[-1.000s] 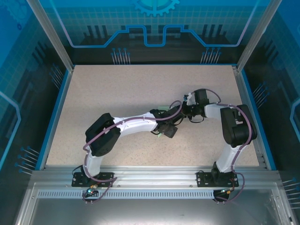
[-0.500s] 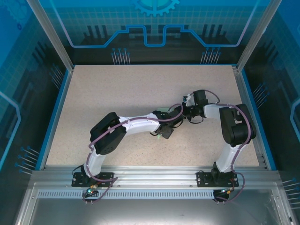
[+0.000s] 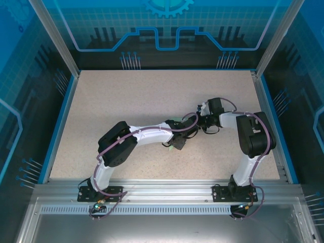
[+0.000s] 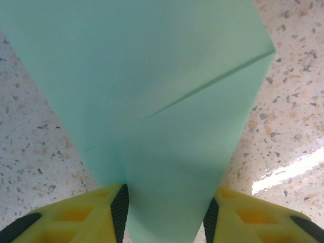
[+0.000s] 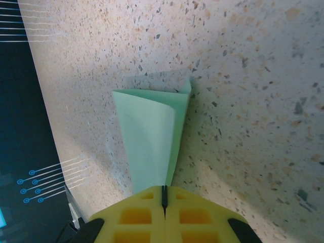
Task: Fold a paper plane with a square sheet of paper (fold left side to right side)
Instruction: Fold the wing for the fifth time at the center of the table.
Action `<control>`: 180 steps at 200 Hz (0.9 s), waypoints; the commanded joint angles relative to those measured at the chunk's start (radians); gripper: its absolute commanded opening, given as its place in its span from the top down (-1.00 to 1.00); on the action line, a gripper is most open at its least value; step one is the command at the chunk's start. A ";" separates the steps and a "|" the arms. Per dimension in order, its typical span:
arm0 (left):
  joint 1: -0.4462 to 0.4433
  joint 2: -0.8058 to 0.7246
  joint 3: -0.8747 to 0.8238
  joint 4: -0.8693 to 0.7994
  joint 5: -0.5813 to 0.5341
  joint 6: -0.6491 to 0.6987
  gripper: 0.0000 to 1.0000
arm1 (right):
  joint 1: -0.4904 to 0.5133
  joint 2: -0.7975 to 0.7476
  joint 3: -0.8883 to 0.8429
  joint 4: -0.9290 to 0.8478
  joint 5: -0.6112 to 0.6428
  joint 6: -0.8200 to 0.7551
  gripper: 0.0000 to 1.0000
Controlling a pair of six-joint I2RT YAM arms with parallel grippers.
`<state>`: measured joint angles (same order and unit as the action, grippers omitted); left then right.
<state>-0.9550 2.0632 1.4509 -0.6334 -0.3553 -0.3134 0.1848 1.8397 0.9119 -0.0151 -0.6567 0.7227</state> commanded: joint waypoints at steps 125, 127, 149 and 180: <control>0.054 -0.077 -0.075 0.085 0.124 -0.031 0.62 | -0.027 -0.112 0.025 -0.142 0.063 -0.125 0.35; 0.058 -0.082 -0.079 0.089 0.132 -0.034 0.64 | -0.032 -0.118 0.022 -0.144 0.064 -0.128 0.33; 0.090 -0.125 -0.119 0.150 0.220 -0.050 0.71 | -0.073 -0.198 -0.012 -0.151 0.080 -0.154 0.08; 0.139 -0.181 -0.176 0.237 0.345 -0.096 0.73 | -0.102 -0.256 -0.027 -0.212 0.108 -0.221 -0.15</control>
<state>-0.8501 1.9526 1.3167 -0.4908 -0.1555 -0.3553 0.1024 1.6176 0.9035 -0.1448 -0.5816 0.5739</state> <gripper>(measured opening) 0.136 0.555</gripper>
